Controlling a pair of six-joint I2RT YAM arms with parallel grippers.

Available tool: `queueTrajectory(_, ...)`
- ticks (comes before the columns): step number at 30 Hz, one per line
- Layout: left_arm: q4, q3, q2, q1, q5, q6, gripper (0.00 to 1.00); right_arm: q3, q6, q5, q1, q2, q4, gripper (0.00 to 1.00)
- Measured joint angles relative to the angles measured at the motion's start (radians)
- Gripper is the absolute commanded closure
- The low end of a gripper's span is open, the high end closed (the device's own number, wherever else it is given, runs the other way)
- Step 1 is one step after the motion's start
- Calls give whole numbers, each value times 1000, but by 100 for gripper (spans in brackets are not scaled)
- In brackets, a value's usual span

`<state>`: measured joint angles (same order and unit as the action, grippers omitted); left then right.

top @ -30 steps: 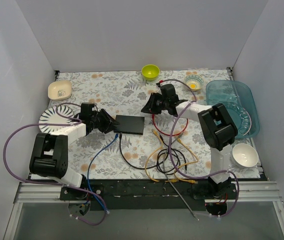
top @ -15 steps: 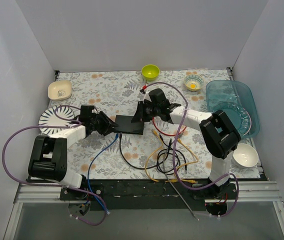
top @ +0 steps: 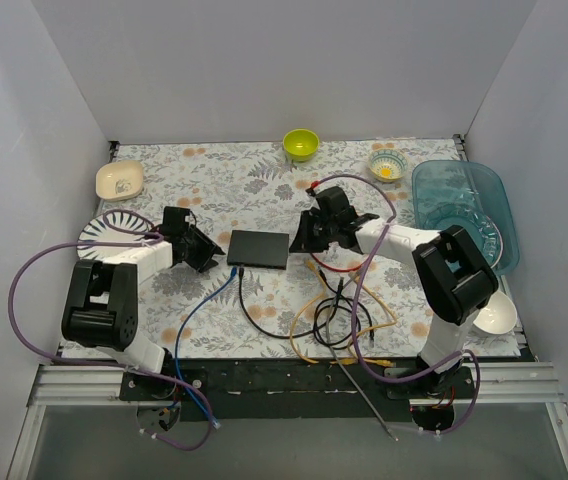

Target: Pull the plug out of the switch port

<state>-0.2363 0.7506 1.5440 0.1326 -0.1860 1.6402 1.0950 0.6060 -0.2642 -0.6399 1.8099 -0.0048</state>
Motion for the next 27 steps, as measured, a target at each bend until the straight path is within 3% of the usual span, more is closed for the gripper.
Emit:
queueTrajectory(4, 3, 25, 45, -4, -2, 7, 67, -10, 5, 31, 42, -19, -16, 85)
queueTrajectory(12, 106, 177, 249, 26, -186, -3, 68, -6, 13, 7, 49, 66, -68, 86)
queueTrajectory(22, 167, 355, 407, 79, -213, -5, 68, 24, 25, -34, 92, 90, -134, 86)
queueTrajectory(27, 118, 367, 389, 84, -185, -16, 62, 40, 17, 6, 117, 82, -152, 83)
